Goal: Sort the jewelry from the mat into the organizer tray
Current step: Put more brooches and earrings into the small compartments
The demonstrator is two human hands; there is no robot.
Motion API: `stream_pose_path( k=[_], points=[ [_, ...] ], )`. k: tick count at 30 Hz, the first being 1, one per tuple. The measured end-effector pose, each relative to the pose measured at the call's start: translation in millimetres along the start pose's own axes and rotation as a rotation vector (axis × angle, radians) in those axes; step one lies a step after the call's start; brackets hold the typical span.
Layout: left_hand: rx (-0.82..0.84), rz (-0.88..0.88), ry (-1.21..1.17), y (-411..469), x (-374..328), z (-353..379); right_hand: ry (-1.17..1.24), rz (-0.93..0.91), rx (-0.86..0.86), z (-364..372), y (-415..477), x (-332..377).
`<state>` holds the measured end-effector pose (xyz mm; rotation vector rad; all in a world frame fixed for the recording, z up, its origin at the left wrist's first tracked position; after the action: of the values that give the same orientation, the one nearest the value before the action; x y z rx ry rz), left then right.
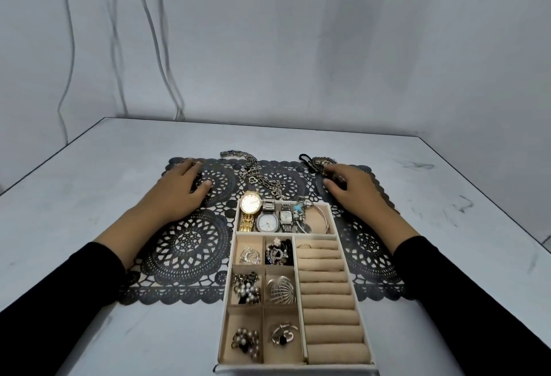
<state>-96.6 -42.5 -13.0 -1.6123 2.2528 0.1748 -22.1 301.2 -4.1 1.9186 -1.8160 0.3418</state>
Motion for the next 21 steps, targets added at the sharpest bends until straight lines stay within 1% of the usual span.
stream_pose_path(
  k=[4,7,14,21],
  points=[
    [0.035,0.075,0.005,5,2,-1,0.025,-0.145,0.013,5,16,9],
    [0.041,0.138,-0.002,6,-1,-1,0.041,-0.207,0.025,9,27,19],
    [0.083,0.327,-0.023,11,-14,-3,0.093,-0.279,0.266,22,46,42],
    [0.094,0.409,-0.023,21,-26,-1,0.206,-0.321,0.361,18,49,60]
  ],
)
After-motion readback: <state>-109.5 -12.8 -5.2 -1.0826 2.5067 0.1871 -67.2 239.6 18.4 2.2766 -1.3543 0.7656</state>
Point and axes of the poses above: each hand's wrist, its own y-axis towards the middle knuckle, its own z-axis out of the palm, x = y × z, the point moved 2 cm from there along y, towards the middle knuckle, and after that the axes turned 12 degrees about x, right-handed, at the moved point
